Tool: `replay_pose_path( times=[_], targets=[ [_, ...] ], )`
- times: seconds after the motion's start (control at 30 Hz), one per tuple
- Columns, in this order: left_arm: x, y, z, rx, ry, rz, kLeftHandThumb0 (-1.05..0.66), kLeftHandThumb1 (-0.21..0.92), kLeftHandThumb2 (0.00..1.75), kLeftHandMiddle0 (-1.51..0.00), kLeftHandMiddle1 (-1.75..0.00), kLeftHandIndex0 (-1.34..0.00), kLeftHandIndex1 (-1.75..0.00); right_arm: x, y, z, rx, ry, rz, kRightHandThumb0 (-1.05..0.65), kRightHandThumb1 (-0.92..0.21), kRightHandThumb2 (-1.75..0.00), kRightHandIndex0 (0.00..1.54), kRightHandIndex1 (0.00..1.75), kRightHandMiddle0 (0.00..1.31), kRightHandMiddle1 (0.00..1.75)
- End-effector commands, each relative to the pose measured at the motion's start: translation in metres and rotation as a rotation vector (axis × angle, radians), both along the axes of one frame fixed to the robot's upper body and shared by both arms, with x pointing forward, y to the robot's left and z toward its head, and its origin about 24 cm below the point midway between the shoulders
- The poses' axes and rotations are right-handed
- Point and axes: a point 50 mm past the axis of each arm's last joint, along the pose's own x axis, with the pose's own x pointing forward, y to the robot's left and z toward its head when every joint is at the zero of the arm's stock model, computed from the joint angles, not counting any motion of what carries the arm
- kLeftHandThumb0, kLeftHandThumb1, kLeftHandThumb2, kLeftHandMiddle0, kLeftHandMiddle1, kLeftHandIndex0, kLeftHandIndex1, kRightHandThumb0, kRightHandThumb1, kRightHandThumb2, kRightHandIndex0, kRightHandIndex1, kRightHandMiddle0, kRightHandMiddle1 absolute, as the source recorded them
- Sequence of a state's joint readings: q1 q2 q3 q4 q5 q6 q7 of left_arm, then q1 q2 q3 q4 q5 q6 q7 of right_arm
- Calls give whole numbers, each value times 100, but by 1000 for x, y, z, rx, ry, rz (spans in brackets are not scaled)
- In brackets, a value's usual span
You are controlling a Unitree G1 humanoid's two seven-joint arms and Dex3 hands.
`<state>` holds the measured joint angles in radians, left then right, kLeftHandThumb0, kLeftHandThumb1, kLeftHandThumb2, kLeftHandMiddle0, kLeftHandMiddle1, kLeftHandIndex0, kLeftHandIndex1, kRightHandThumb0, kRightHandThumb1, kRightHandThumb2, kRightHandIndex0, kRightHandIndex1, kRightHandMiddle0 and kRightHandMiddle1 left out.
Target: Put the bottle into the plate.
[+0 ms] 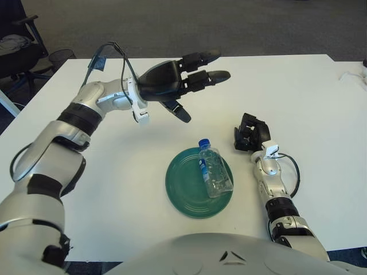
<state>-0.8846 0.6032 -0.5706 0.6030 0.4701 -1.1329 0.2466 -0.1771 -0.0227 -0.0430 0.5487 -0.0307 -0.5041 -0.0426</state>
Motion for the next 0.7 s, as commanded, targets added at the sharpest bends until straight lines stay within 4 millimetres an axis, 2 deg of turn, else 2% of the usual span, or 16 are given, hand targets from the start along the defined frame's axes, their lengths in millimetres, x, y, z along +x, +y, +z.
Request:
replay_pose_path(
  times=[0.0, 0.03, 0.07, 0.1, 0.13, 0.17, 0.2, 0.23, 0.27, 0.33, 0.4, 0.47, 0.5, 0.53, 0.67],
  targets=[
    [26, 51, -20, -576, 448, 276, -68, 85, 9, -48, -14, -8, -102, -15, 2, -27, -5, 151, -7, -10, -23, -134, 123, 175, 105, 175],
    [27, 53, -20, -621, 468, 284, -63, 81, 13, -50, -27, -12, -106, -16, 2, -26, -5, 151, -7, -10, -23, -134, 123, 175, 105, 175],
    [27, 55, -21, -651, 483, 289, -60, 73, 26, -47, -43, -14, -110, -16, 2, -26, -5, 151, -7, -10, -23, -134, 123, 175, 105, 175],
    [29, 59, -21, -698, 508, 296, -59, 69, 34, -46, -50, -14, -111, -16, 2, -26, -5, 150, -7, -10, -23, -134, 123, 175, 105, 175],
    [30, 60, -21, -722, 524, 298, -55, 60, 49, -44, -70, -17, -118, -16, 2, -26, -5, 150, -7, -10, -23, -134, 123, 175, 105, 175],
    [32, 63, -22, -768, 549, 303, -54, 57, 56, -42, -78, -18, -121, -16, 1, -26, -6, 150, -7, -10, -23, -134, 123, 175, 105, 175],
    [33, 64, -23, -798, 567, 304, -50, 51, 66, -43, -101, -23, -132, -16, 1, -26, -6, 150, -7, -10, -23, -134, 123, 175, 105, 175],
    [35, 68, -25, -848, 577, 322, -48, 46, 73, -43, -116, -26, -140, -16, 1, -26, -6, 149, -7, -10, -23, -134, 123, 175, 105, 175],
    [37, 72, -28, -895, 586, 345, -38, 43, 84, -47, -128, -32, -142, -16, 1, -26, -6, 149, -7, -10, -23, -134, 123, 175, 105, 175],
    [40, 76, -33, -951, 598, 373, -16, 28, 116, -61, -155, -53, -143, -17, 0, -26, -6, 149, -7, -10, -23, -134, 123, 175, 105, 175],
    [40, 77, -39, -990, 620, 387, -9, 20, 130, -68, -165, -62, -143, -17, 0, -26, -6, 149, -8, -10, -23, -134, 123, 175, 105, 175],
    [40, 77, -43, -1020, 642, 392, -4, 10, 146, -76, -171, -67, -150, -17, -1, -26, -6, 148, -8, -10, -23, -134, 123, 175, 105, 175],
    [40, 77, -48, -1037, 664, 398, -3, 9, 149, -77, -171, -68, -151, -17, -1, -25, -6, 148, -8, -10, -23, -134, 123, 175, 105, 175],
    [38, 77, -58, -1061, 705, 407, -2, 8, 153, -78, -172, -64, -159, -17, -1, -25, -6, 148, -8, -10, -23, -134, 123, 175, 105, 175],
    [33, 76, -94, -1133, 853, 449, -1, 10, 155, -78, -171, -57, -171, -17, -2, -25, -7, 150, -9, -10, -23, -134, 123, 175, 105, 175]
  ],
)
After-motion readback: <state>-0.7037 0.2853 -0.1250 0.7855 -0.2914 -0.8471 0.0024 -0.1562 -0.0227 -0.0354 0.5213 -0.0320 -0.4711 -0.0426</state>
